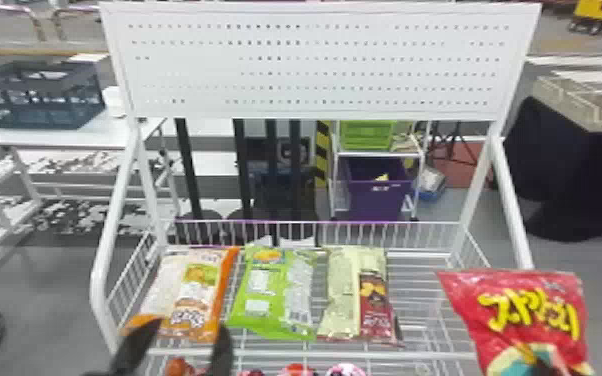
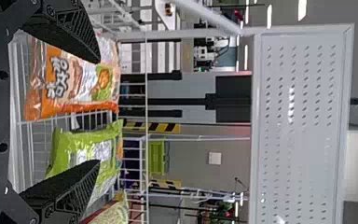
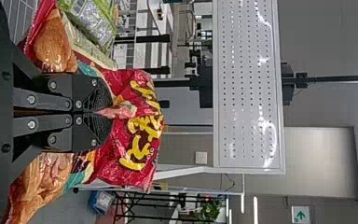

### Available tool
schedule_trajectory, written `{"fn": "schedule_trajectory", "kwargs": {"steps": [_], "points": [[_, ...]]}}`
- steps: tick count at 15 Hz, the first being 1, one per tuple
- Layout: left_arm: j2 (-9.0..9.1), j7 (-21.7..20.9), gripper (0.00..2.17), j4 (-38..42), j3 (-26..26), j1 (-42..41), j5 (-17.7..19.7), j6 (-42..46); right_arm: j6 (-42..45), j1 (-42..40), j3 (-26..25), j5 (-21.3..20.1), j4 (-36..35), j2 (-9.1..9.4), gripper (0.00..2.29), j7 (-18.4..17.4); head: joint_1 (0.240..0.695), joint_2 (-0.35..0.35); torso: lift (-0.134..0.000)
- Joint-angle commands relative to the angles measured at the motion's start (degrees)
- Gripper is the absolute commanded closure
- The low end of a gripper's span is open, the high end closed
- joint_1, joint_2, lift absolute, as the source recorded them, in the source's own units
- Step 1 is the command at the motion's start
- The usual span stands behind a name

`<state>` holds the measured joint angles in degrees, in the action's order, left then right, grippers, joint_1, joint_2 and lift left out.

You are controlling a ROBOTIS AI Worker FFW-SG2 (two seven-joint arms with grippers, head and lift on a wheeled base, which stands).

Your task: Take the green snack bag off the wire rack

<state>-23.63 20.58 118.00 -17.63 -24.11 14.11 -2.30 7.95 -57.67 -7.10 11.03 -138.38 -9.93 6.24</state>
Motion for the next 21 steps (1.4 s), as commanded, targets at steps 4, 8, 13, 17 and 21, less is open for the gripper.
{"fn": "schedule_trajectory", "kwargs": {"steps": [4, 8, 13, 17, 21], "points": [[3.07, 2.0, 0.14, -16.0, -16.3, 24.7, 2.5, -11.7, 0.0, 0.3, 0.3, -0.3, 0.7, 0.00, 2.23, 0.0, 0.499, 0.000, 0.000], [5.97, 2.0, 0.14, -28.1, -19.7, 35.0, 5.2, -13.8, 0.0, 0.3, 0.3, -0.2, 0.7, 0.08, 2.23, 0.0, 0.499, 0.000, 0.000], [5.70, 1.3, 0.36, -33.2, -19.6, 37.9, 8.6, -14.7, 0.0, 0.3, 0.9, -0.8, 0.6, 0.08, 2.23, 0.0, 0.499, 0.000, 0.000], [5.53, 2.0, 2.14, -31.9, -19.5, 36.9, 9.2, -16.8, 0.0, 0.0, 1.0, -0.8, 0.2, 0.08, 2.23, 0.0, 0.499, 0.000, 0.000], [4.91, 2.4, 2.14, -28.6, -19.0, 35.3, 9.3, -17.5, 0.0, -0.3, 0.9, -0.7, -0.1, -0.18, 2.23, 0.0, 0.499, 0.000, 0.000]]}}
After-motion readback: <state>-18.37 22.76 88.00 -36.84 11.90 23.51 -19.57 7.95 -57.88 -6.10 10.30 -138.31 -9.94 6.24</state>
